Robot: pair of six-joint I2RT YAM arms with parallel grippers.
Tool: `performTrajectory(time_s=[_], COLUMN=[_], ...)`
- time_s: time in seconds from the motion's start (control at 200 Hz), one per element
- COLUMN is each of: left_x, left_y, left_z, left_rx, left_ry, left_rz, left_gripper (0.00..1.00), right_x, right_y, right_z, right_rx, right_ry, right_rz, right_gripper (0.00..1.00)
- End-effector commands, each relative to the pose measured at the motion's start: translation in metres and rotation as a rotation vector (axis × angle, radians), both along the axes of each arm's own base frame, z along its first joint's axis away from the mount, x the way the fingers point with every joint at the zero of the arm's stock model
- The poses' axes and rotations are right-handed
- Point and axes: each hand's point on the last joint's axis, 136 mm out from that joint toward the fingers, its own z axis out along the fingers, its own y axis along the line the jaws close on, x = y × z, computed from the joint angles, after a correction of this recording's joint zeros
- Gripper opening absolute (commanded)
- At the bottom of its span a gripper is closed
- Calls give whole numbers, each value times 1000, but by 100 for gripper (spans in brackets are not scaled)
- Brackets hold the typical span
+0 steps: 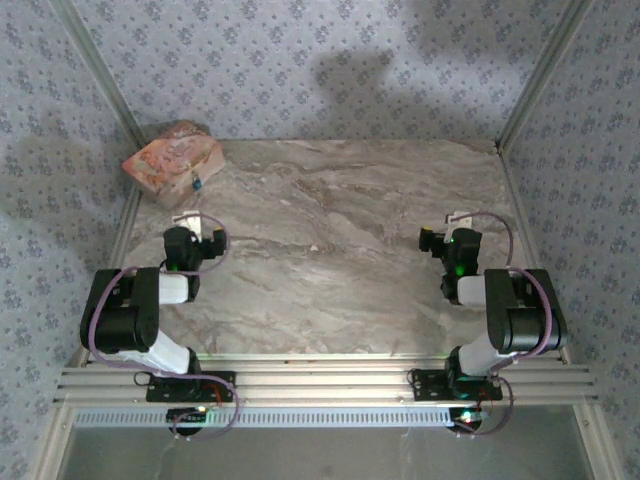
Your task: Unlock a padlock with a key
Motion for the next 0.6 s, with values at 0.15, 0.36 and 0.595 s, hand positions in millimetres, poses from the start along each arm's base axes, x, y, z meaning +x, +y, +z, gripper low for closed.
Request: performTrajectory(time_s=[0.15, 0.36, 0.595], left_x=[8, 7, 13], left_y=[-1, -1, 14], left_z=[13, 12, 47], left_rx=[-13, -20, -42], left_ry=[-40, -38, 113], left_rz=[-6, -10, 93], left_gripper=[98, 98, 98], right_x=[6, 6, 12], right_y=[-2, -1, 11], right_z=[9, 9, 23], right_rx=[-16, -13, -10], right_ry=[-24, -26, 14], right_rz=[3, 10, 85], right_gripper=[100, 100, 100])
